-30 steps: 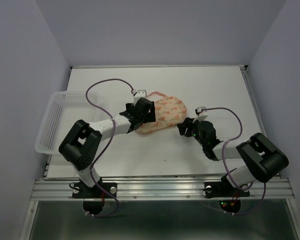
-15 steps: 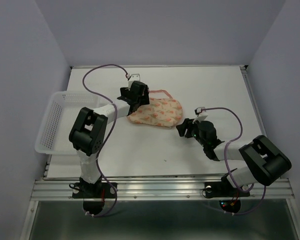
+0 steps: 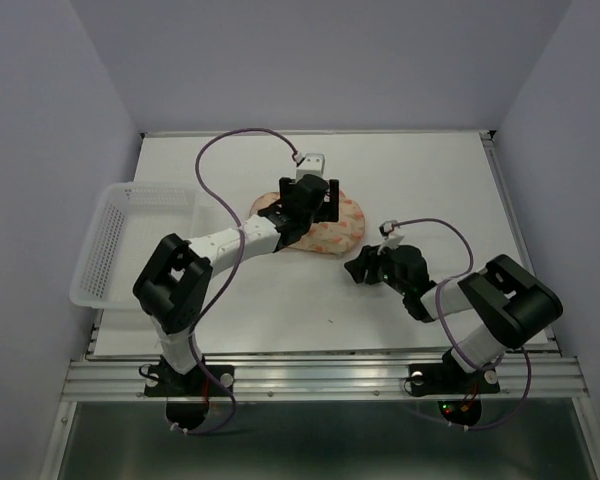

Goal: Unzip the laundry bag and remove the bra

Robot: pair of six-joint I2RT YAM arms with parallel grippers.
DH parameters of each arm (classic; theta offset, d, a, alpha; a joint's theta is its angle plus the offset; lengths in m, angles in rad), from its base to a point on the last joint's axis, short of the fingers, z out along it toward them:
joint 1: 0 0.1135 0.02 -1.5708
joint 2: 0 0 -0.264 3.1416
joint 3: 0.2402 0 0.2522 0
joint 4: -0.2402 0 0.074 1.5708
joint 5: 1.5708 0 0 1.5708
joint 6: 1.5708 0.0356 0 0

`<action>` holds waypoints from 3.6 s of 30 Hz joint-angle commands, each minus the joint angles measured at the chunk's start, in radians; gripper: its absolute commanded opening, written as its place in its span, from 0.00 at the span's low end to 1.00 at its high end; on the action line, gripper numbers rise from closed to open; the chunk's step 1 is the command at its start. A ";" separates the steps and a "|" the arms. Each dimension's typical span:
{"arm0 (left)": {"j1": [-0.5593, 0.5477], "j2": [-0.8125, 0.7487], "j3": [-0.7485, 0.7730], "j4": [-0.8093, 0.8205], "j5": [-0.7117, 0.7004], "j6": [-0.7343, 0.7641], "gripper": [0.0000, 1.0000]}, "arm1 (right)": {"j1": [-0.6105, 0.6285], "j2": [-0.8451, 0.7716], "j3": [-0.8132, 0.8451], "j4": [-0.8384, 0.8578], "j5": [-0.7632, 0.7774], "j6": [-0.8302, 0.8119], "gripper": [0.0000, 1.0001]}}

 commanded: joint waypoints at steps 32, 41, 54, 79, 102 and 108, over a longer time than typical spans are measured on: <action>-0.070 0.197 0.024 -0.033 0.017 -0.059 0.99 | 0.225 0.233 0.137 0.119 0.320 -0.071 0.49; -0.070 0.177 0.005 -0.035 0.016 -0.059 0.99 | 0.225 0.267 0.152 0.099 0.493 -0.049 0.40; -0.070 0.155 -0.036 -0.033 -0.004 -0.041 0.99 | 0.225 0.168 0.134 -0.008 0.619 -0.071 0.01; -0.050 -0.056 -0.243 -0.032 -0.076 -0.005 0.99 | 0.225 -0.184 0.141 -0.479 0.463 -0.016 0.01; -0.154 -0.423 -0.659 0.089 -0.038 -0.972 0.99 | 0.225 -0.165 0.163 -0.421 0.286 0.077 0.01; -0.154 -0.316 -0.613 0.209 0.046 -0.950 0.98 | 0.225 -0.155 0.149 -0.399 0.274 0.087 0.01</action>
